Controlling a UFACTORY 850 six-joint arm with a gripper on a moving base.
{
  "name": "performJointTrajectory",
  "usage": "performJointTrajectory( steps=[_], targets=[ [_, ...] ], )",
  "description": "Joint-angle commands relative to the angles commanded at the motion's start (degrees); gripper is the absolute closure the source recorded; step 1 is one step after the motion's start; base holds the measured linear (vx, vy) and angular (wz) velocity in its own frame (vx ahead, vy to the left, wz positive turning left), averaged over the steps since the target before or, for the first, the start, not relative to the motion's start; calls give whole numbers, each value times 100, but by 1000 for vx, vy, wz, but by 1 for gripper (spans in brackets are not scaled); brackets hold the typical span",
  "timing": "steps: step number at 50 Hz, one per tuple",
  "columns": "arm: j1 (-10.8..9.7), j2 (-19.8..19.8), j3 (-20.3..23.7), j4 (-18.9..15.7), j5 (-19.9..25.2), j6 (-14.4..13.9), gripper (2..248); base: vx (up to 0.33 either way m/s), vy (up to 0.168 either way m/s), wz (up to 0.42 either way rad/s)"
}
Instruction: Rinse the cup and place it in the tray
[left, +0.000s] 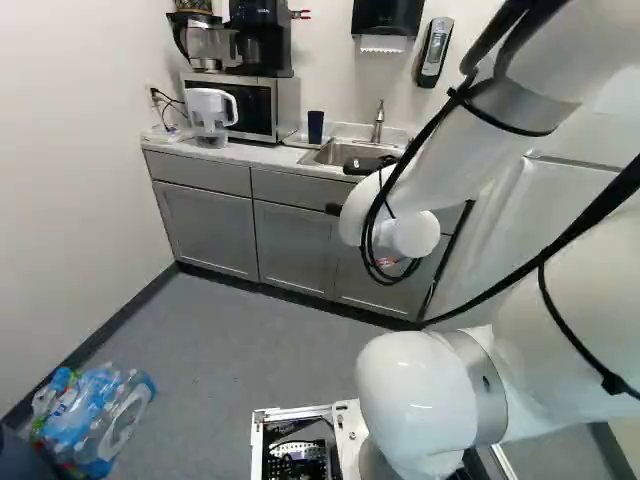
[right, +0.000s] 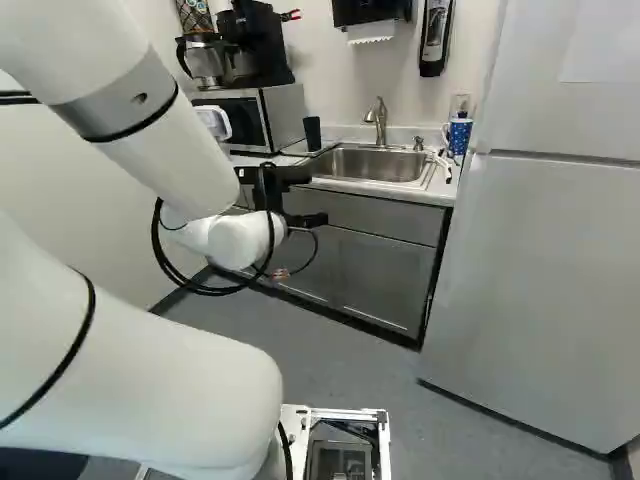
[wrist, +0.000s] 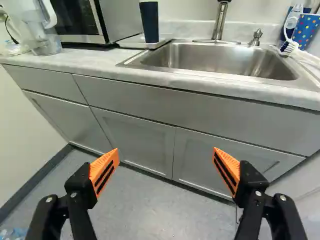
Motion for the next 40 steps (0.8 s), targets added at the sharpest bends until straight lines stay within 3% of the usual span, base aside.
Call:
performJointTrajectory(
  steps=[40],
  targets=[
    [156, 12, 613, -18, 903, -12, 3, 0, 0, 0]
  ],
)
